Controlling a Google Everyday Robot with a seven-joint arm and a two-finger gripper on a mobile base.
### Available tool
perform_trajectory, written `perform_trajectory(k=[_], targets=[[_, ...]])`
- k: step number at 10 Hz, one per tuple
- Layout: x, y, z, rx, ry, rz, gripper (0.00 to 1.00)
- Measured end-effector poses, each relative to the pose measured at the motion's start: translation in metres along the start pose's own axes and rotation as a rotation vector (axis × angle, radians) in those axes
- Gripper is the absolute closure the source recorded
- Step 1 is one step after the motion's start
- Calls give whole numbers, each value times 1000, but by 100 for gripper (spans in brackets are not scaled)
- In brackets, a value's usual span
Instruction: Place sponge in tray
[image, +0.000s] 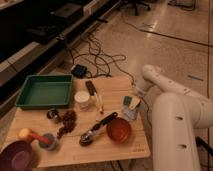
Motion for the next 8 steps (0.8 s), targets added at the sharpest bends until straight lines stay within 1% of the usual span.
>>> perform_trajectory(k=[8], targets=[[1,0,-3,0,0,-2,20]])
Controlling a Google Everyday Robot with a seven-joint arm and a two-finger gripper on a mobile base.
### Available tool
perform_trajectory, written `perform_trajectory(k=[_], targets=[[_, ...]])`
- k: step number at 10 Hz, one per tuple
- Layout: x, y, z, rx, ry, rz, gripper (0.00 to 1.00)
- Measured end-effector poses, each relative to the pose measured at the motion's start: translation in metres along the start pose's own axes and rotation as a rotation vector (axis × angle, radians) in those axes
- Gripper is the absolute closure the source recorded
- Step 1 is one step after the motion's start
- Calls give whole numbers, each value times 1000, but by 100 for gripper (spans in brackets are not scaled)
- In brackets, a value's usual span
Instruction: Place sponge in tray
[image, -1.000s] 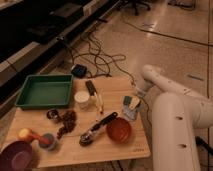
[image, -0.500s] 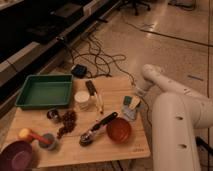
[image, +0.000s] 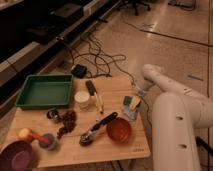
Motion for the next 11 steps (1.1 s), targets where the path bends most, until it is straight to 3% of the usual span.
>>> perform_trajectory(k=[2,8,11], targets=[[2,-2,-7,2,-1,-2,20],[14,-11,-54,-1,1,1,20],[16,-12,-54,0,0,-1,20]])
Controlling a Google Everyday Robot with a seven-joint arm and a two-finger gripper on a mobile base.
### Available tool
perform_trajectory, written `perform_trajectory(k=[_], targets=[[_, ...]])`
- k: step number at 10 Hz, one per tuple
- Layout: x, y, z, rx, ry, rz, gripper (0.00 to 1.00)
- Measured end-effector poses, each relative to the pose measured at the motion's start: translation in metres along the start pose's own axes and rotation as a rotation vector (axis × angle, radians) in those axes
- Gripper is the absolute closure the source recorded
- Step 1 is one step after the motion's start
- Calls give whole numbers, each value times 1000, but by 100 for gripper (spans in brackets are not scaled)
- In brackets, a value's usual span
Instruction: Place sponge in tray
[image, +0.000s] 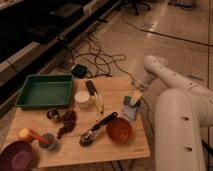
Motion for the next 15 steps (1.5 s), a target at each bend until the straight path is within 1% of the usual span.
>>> perform_trajectory(k=[2,7,15], targets=[[-4,-1,4,10,1,-10,20],[-7,-4,10,4,-22,-32,20],[-15,-4,27,2,-46,-19,20]])
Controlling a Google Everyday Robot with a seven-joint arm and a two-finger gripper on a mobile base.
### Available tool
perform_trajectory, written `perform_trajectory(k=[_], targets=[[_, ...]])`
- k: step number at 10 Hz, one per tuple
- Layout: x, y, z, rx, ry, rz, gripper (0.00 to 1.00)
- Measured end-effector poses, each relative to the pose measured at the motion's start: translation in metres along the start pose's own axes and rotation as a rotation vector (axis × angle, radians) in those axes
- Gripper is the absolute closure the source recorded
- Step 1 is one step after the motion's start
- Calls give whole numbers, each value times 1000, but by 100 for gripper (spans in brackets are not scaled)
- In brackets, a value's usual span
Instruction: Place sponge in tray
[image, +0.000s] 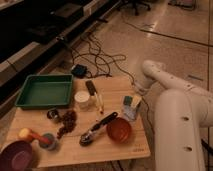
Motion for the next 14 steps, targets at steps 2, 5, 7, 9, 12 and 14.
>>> perform_trajectory(k=[2,5,7,9,12,14], targets=[[0,0,4,8,-6,2,20],[1,2,11,39,-3,9,26],[2,4,14,54,2,11,48],[3,4,15,61,6,10,65],[10,4,14,64,8,0,82],[16,5,3,46,9,-12,82]])
